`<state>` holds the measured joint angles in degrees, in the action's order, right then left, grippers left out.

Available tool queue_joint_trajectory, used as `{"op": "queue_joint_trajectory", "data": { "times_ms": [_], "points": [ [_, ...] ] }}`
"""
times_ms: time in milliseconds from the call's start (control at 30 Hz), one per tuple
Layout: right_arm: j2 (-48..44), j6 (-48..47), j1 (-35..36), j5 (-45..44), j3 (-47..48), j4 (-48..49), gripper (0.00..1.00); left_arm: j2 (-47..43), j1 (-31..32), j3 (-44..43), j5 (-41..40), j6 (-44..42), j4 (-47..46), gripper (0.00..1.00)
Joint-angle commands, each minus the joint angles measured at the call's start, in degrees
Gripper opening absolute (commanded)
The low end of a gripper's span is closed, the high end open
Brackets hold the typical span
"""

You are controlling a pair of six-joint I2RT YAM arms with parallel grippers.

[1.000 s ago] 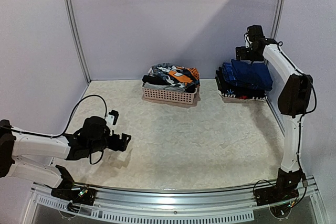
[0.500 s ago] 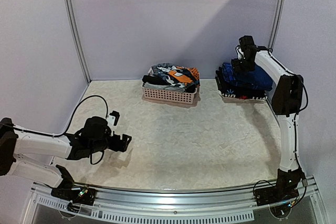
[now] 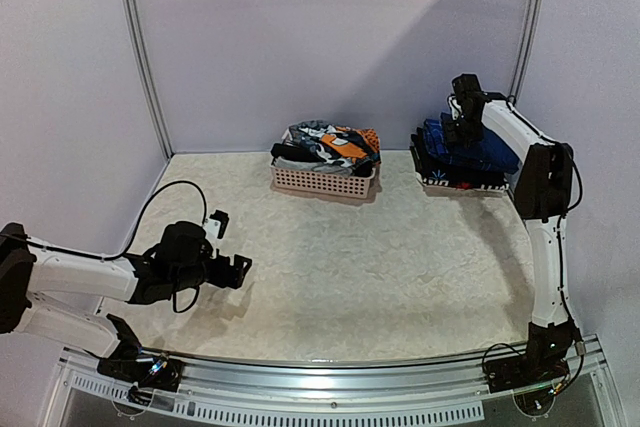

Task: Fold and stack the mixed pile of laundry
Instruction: Adjust the square-folded T-shirt at the corner of the board.

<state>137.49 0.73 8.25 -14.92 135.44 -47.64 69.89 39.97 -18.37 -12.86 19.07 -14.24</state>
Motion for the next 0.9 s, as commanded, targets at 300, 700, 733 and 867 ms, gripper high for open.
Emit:
{"op": "queue_joint_trajectory", "data": {
  "times_ms": [300, 700, 733, 867],
  "points": [
    [2.87, -0.12, 0.23, -2.7, -0.08, -1.65, 0.51, 1.52, 0.38, -0.79, -0.04, -0.6, -1.24, 0.96],
    [3.22, -2.04, 0.35, -4.17, -0.01, -1.4, 0.41, 1.66, 0.38, -0.79, -0.1, -0.58, -1.3, 0.96],
    [3.22, -2.12, 0.35, -4.22, 0.02, -1.37, 0.41, 1.66, 0.38, -0.79, -0.17, -0.61, -1.29, 0.96],
    [3.05, -2.14, 0.32, -3.97, 0.09, -1.27, 0.39, 1.83, 0.38, -0.78, -0.28, -0.58, -1.36, 0.96]
  ]
}}
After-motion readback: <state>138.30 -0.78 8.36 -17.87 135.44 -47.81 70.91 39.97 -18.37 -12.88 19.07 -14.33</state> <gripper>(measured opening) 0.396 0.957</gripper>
